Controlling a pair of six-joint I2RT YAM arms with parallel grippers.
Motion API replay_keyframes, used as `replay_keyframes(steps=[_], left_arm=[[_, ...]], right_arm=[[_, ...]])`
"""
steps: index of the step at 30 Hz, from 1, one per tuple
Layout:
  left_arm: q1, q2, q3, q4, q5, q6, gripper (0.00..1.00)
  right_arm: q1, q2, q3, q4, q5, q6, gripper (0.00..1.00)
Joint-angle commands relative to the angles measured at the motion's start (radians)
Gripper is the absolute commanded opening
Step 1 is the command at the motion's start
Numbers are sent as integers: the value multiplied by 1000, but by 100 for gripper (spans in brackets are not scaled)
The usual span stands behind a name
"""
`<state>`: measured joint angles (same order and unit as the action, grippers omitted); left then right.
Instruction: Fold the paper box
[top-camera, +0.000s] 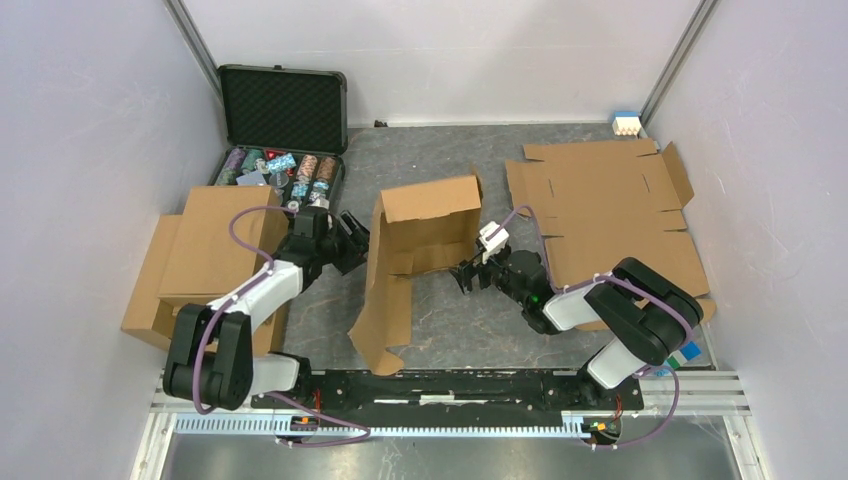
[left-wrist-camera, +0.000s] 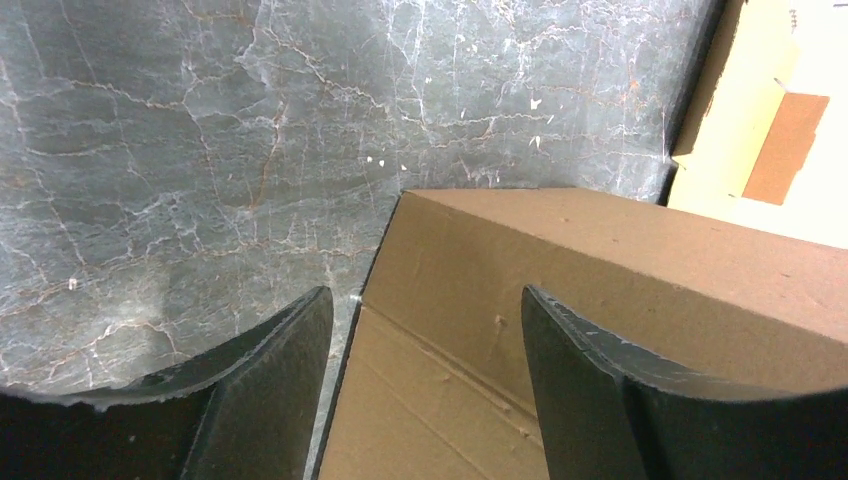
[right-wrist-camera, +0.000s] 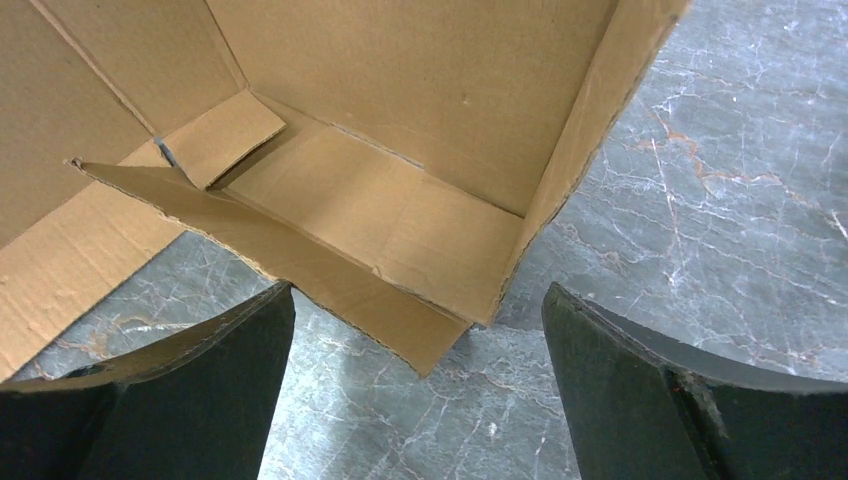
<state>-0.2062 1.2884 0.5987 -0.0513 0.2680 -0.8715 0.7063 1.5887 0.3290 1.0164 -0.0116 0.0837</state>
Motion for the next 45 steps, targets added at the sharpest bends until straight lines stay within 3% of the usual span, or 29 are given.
replay_keyframes(steps=[1, 9, 15, 19, 21, 26, 31, 41, 45], left_arm=[[7, 31, 41, 47, 4, -13, 77], [-2, 156, 81, 188, 96, -107, 77], [-22, 203, 93, 229, 83, -126, 78], [-27, 243, 93, 264, 85, -143, 78], [-32, 259, 96, 280, 83, -153, 78], [-45, 284, 108, 289, 76, -156, 77], [-48, 290, 110, 289, 76, -155, 76], [-47, 257, 127, 231, 68, -117, 76], [-48, 247, 133, 214, 69, -106, 76]], right_arm=[[-13, -15, 16, 44, -74, -123, 98], [-33, 61, 100, 33, -180, -185, 98], [-33, 108, 141, 48, -218, -170, 98], [-33, 136, 159, 58, -194, -132, 80], [-33, 148, 164, 72, -175, -105, 77], [-28, 163, 184, 28, -16, -30, 78], [-28, 179, 220, -26, 53, 29, 98], [-86, 165, 232, -37, 20, 59, 98], [-98, 192, 289, -152, 52, 106, 95]])
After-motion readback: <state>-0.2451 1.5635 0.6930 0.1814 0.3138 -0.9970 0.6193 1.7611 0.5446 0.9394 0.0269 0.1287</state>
